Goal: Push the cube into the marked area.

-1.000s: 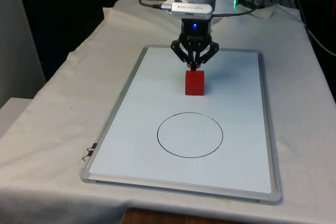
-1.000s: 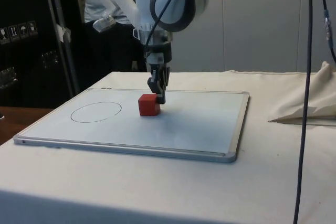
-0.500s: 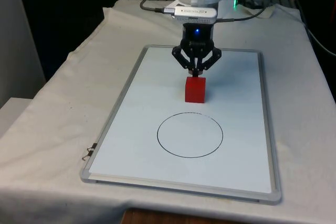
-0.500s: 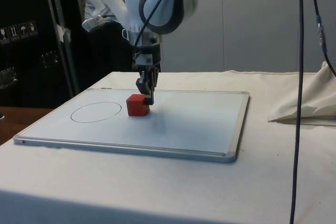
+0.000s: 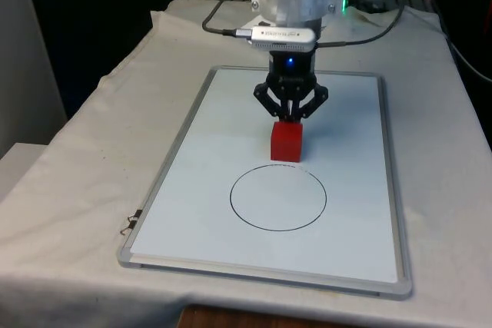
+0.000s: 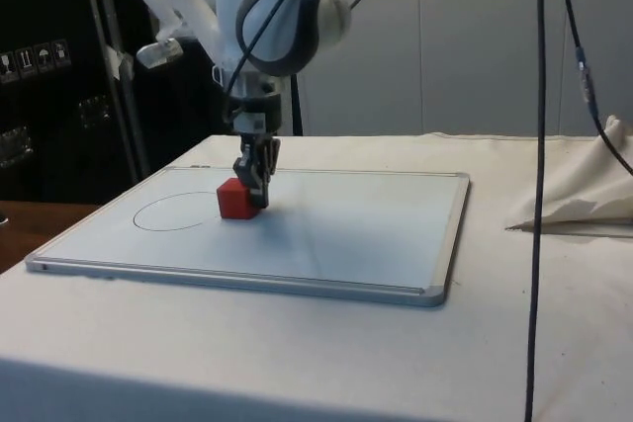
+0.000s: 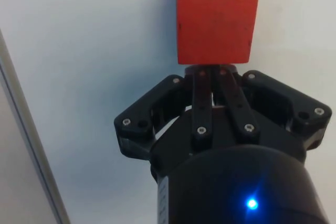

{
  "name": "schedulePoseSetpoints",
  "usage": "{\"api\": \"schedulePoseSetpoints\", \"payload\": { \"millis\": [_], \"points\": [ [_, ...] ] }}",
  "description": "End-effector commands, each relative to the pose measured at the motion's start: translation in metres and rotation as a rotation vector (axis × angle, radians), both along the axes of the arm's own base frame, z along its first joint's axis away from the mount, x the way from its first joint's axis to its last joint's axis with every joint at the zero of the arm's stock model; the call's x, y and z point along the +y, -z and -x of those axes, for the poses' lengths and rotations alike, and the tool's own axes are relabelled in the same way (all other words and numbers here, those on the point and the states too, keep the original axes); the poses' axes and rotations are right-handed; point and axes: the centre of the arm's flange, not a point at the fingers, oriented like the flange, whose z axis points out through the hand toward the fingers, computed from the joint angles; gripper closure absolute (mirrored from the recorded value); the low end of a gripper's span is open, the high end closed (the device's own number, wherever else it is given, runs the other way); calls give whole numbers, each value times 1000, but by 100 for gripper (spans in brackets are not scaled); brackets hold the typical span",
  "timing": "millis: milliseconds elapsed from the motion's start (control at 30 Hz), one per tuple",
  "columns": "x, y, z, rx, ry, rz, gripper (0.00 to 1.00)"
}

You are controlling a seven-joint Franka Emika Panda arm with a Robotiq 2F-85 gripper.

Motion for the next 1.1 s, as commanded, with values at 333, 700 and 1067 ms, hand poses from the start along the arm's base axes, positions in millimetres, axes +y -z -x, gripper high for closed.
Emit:
{"api": "schedulePoseSetpoints", "payload": {
  "millis": [333,700,1067],
  "points": [
    [1,8,-29,-2,16,-44,100],
    [-3,10,-52,-9,33,-68,100],
    [-12,7,-80,-18,40,-69,100]
  ]
}}
